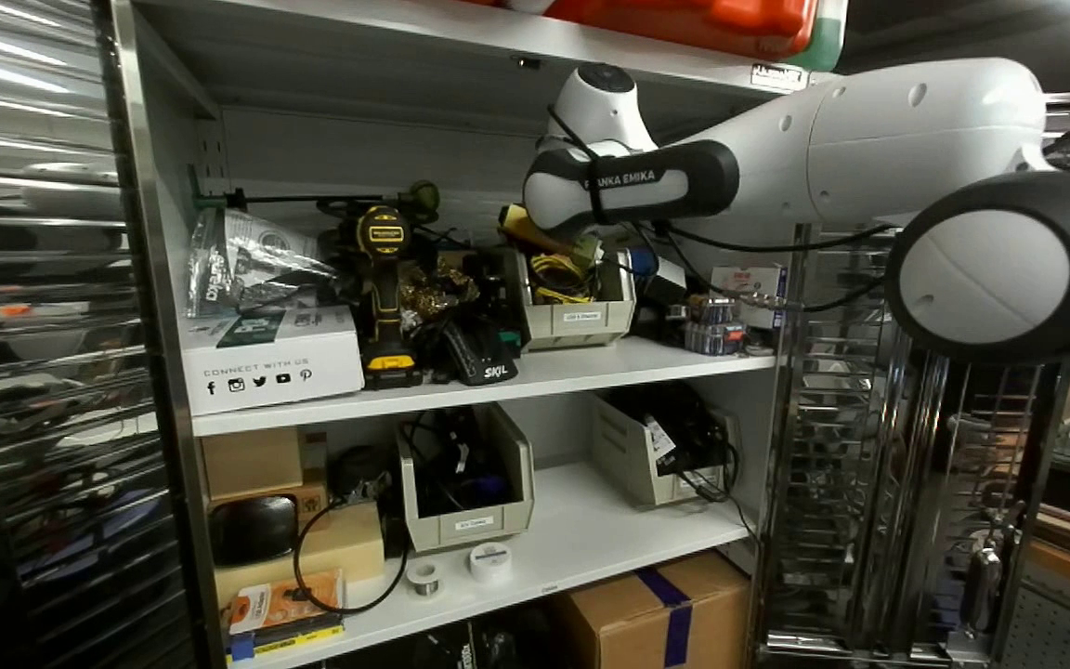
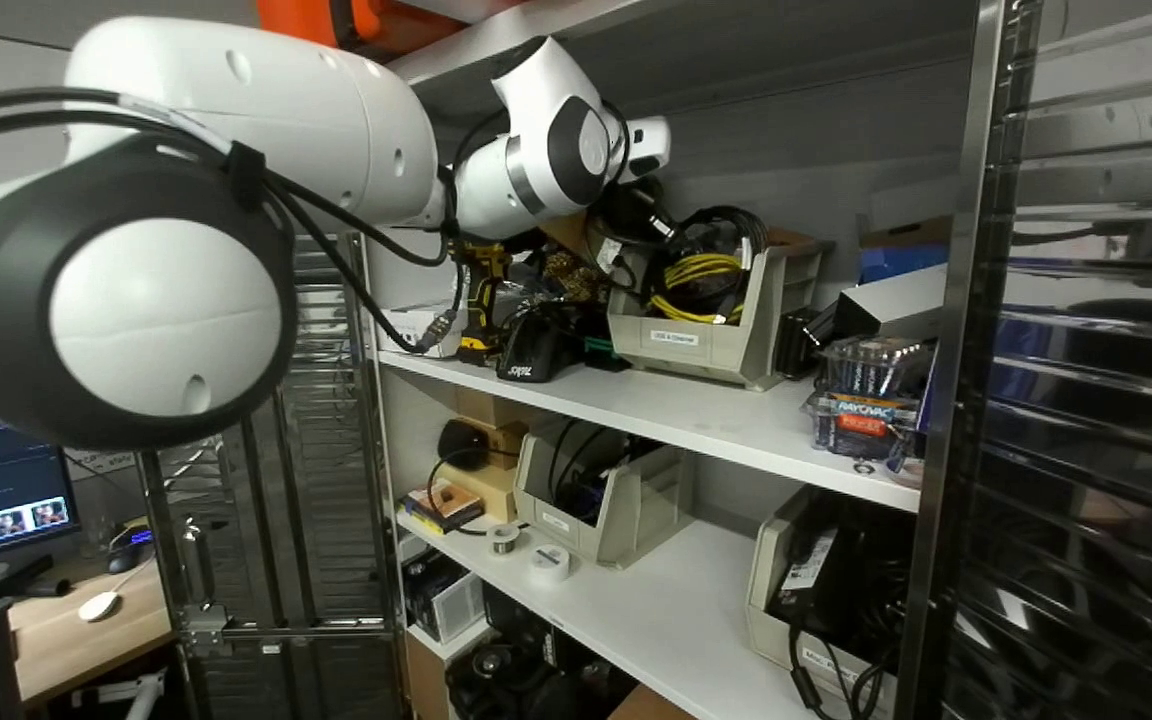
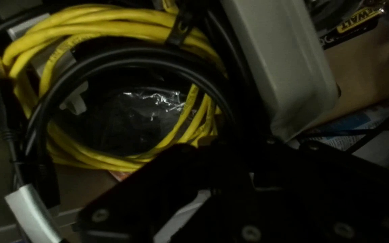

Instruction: Put the black into the cable.

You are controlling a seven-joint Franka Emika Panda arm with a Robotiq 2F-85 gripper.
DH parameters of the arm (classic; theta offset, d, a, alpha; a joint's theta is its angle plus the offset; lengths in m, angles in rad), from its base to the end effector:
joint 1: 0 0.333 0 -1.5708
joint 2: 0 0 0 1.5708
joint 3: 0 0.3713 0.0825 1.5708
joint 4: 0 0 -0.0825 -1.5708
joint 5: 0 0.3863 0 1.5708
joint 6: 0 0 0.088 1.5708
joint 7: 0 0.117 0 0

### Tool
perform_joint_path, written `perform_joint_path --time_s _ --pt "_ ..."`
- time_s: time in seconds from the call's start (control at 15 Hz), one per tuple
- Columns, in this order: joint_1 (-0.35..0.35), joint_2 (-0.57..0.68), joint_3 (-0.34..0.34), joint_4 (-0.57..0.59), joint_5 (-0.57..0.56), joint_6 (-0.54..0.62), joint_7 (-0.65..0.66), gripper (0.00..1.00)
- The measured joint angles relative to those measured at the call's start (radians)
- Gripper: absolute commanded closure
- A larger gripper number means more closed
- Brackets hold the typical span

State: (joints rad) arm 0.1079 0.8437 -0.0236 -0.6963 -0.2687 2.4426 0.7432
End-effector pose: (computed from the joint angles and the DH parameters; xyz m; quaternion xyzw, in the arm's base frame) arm 0.8582 0.0821 0.6095 -0.8626 0.2294 -0.4474 0.0562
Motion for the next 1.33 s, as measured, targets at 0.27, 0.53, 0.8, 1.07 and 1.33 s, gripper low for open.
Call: perform_joint_path --time_s 0.27,0.53,0.8,1.07,1.33 --pt "-0.017 0.021 0.027 0.04 0.015 -0.062 -0.067 0.34" --pt "-0.017 0.02 0.016 0.041 -0.012 -0.075 -0.095 0.05" --pt "0.003 0.013 -0.018 0.036 -0.119 -0.072 -0.099 0.0" --pt "0.049 -0.023 -0.054 -0.007 -0.266 -0.045 -0.1 0.0" --pt "0.118 -0.108 -0.071 -0.114 -0.42 0.047 -0.1 0.0"
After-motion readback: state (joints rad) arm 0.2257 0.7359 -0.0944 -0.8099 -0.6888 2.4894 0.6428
